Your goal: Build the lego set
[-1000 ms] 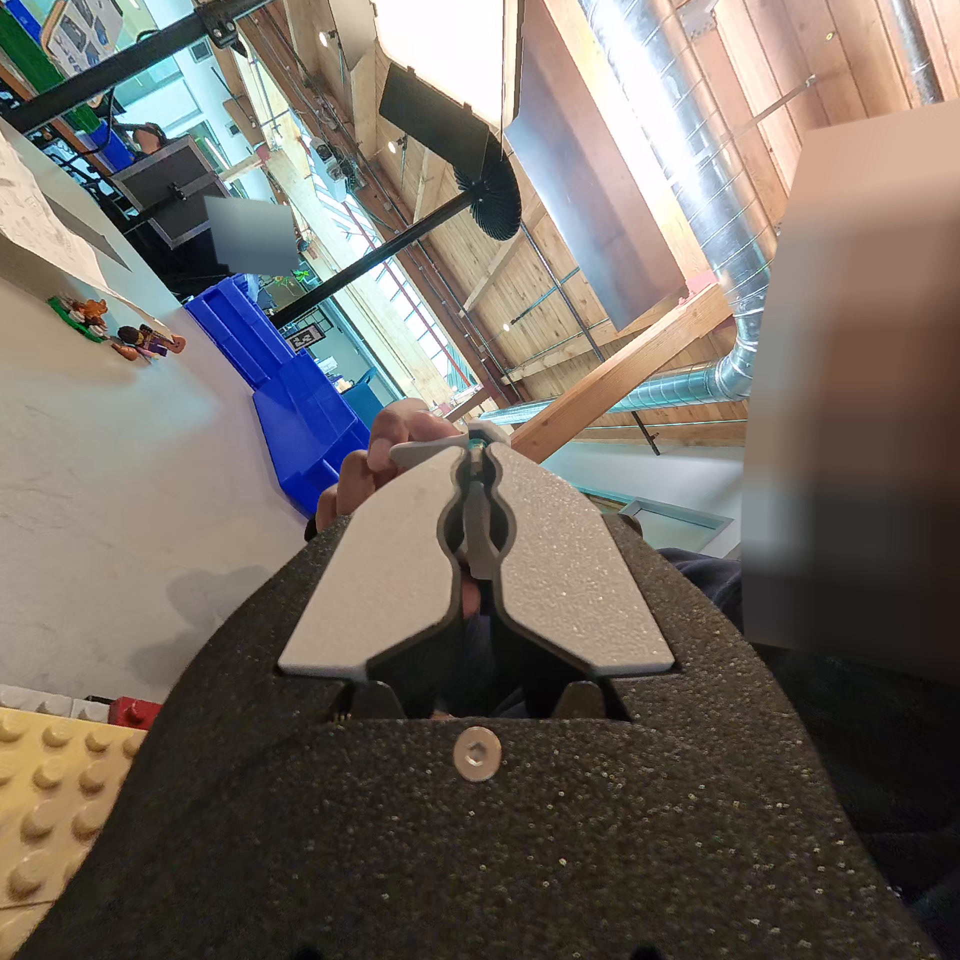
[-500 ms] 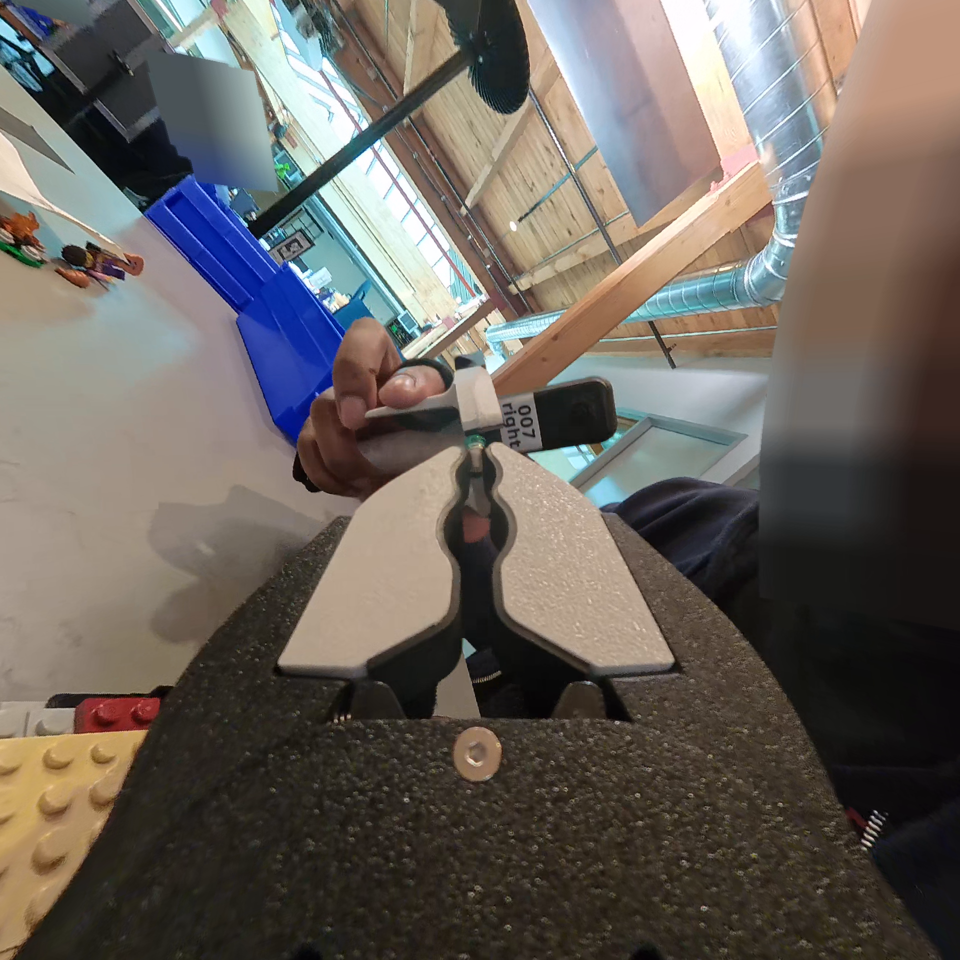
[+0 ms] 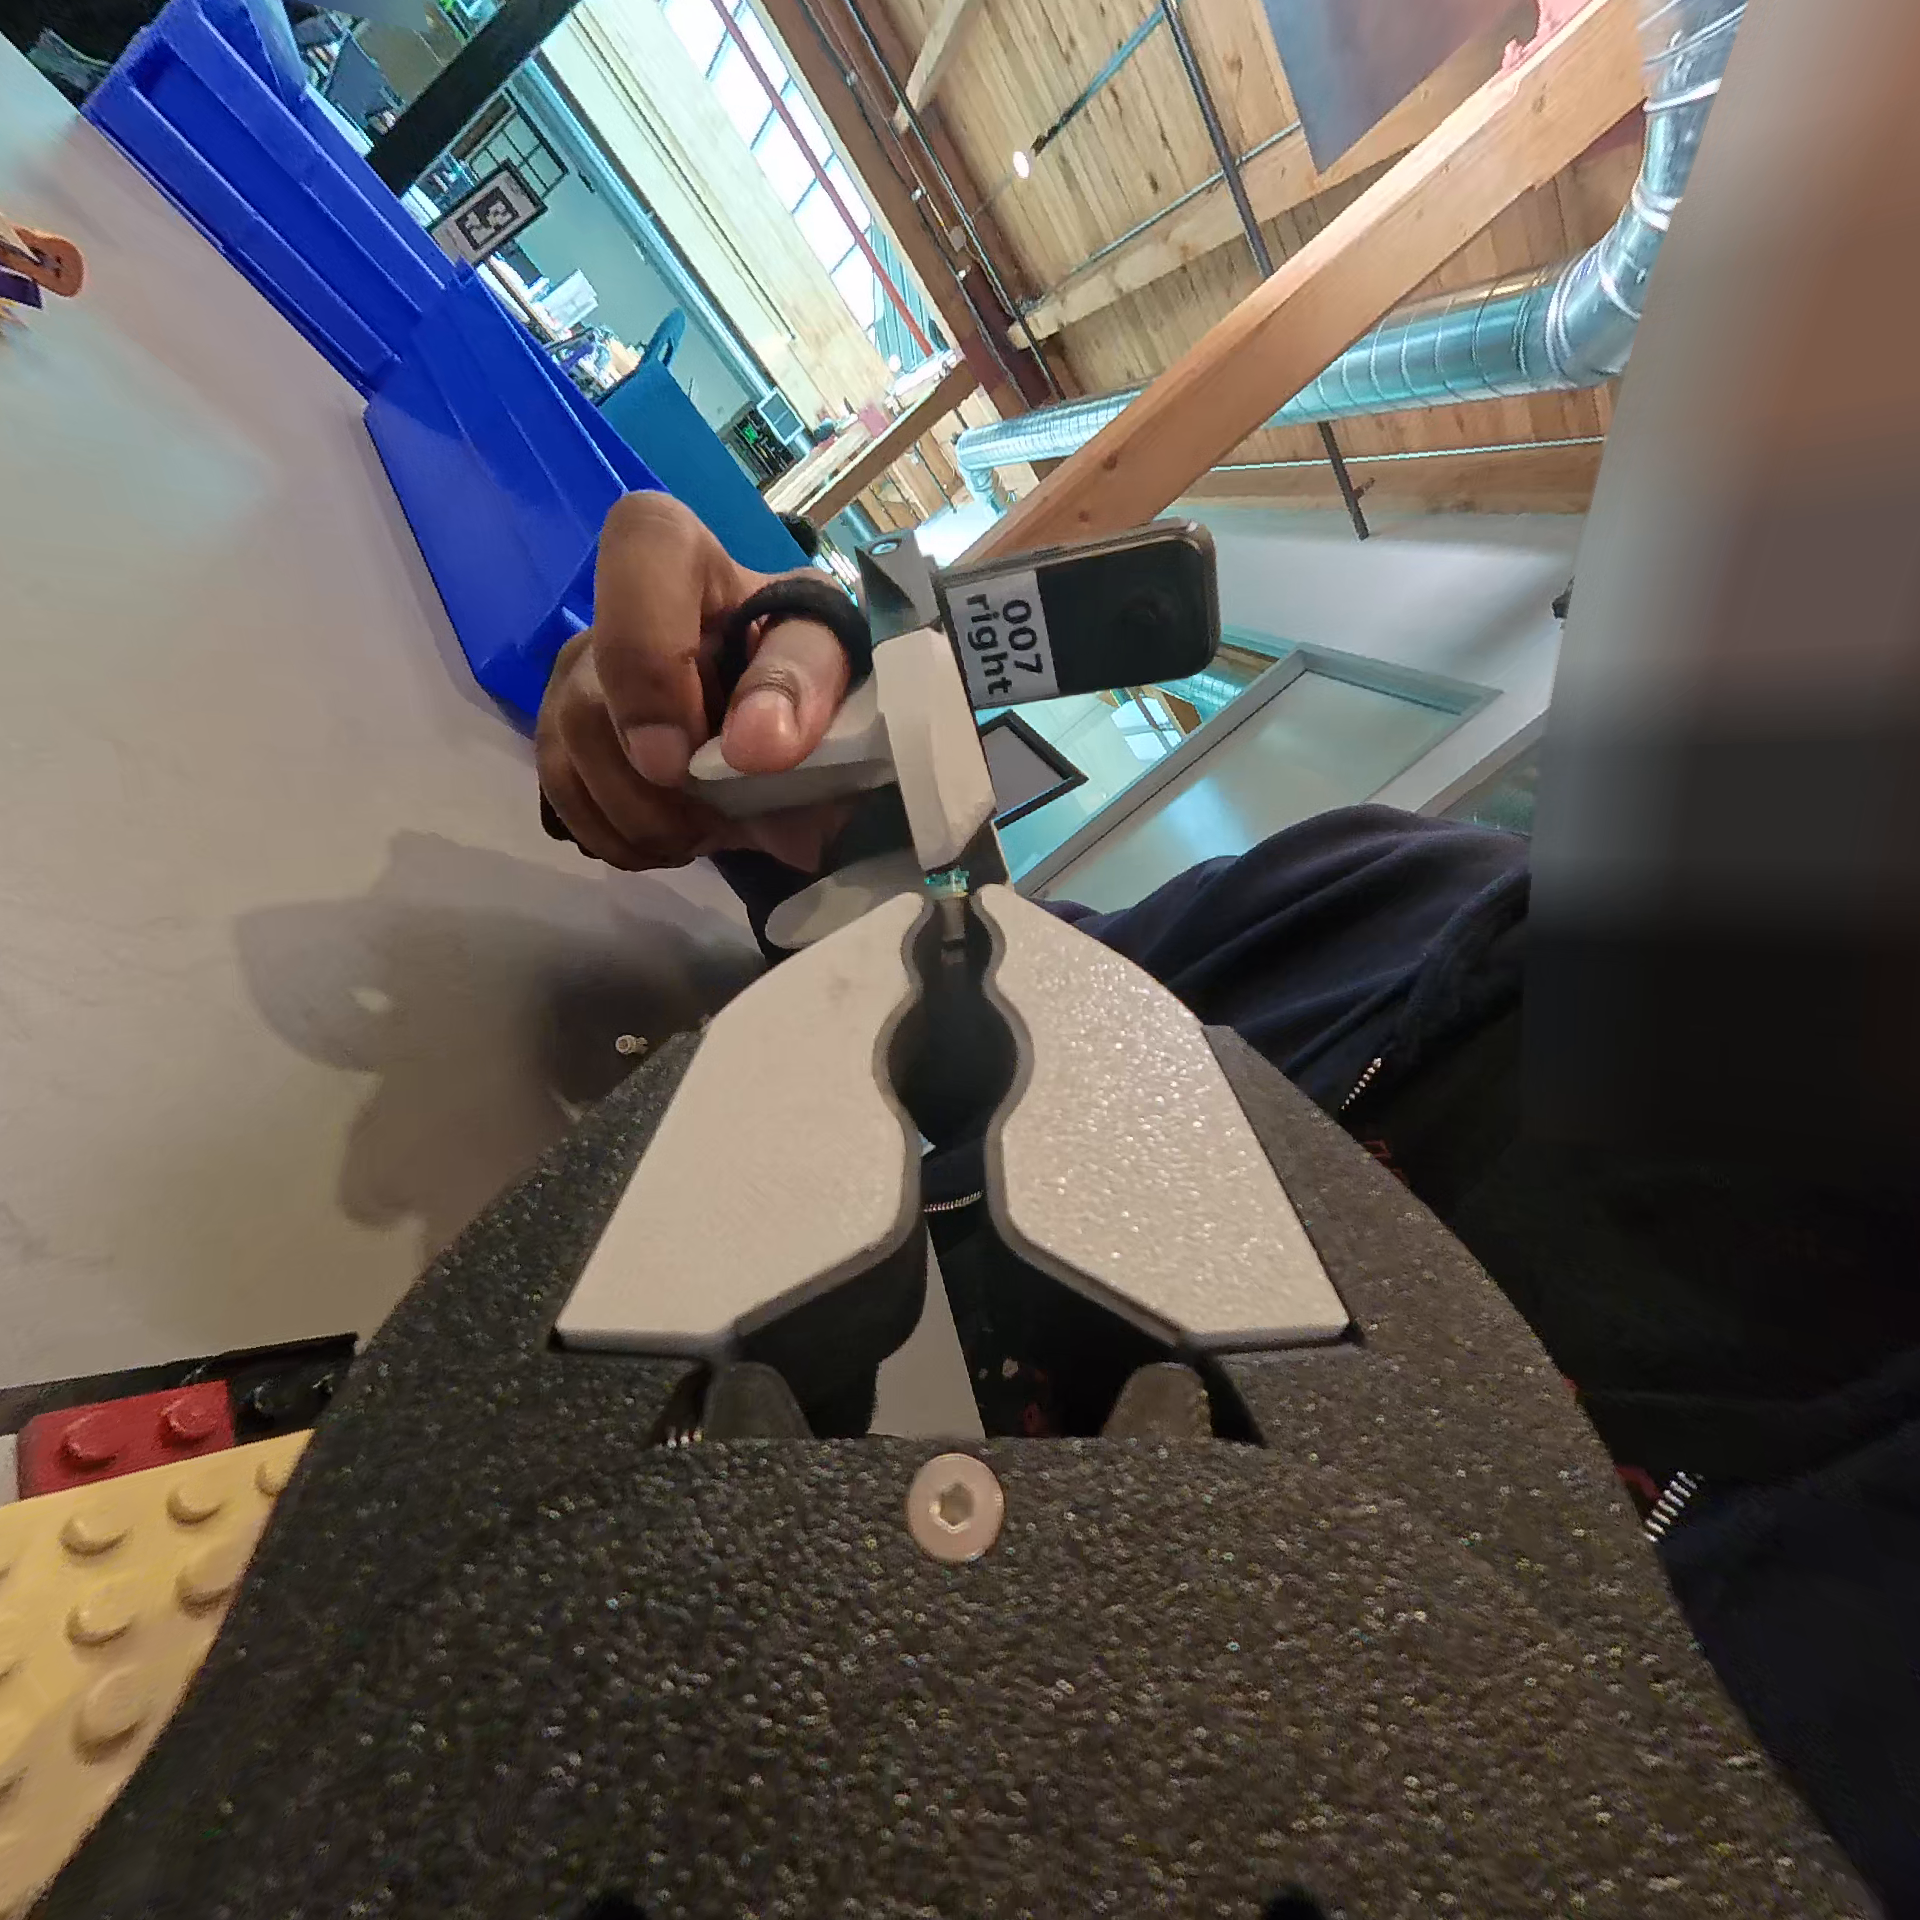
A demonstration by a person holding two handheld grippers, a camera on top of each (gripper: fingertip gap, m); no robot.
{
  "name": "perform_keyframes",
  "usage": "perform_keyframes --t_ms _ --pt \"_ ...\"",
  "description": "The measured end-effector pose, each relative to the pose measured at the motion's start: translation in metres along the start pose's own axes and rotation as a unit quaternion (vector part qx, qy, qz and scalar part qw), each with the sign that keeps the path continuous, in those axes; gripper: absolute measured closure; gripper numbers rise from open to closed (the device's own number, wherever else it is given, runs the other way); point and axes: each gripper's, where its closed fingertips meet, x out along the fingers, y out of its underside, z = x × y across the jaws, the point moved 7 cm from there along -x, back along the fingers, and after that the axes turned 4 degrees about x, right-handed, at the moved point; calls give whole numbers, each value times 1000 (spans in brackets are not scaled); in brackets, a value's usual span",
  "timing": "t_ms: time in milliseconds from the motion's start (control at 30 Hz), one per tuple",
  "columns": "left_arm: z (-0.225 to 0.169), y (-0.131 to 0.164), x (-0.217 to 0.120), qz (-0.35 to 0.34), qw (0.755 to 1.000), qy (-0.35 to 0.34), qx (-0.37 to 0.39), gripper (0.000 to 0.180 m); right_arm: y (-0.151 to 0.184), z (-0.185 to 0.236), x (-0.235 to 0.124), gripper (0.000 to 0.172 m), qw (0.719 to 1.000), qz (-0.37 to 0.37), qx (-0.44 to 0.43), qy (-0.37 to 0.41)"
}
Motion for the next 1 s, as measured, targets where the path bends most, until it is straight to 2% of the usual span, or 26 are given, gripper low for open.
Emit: perform_keyframes --t_ms 233,467,600,1000 --pt "0 -8 -5 -73 997 2 -11 176 -2 -6 5 147 997 -1 -24 78" --pt "5 -9 -9 -116 993 -15 -25 177 -1 -10 13 151 989 14 -44 144" --pt "7 -9 -10 -126 991 -15 -37 176 1 -9 16 157 987 27 -54 151" --pt "11 -8 -11 -138 989 -25 -40 176 4 -10 17 158 986 36 -44 156"
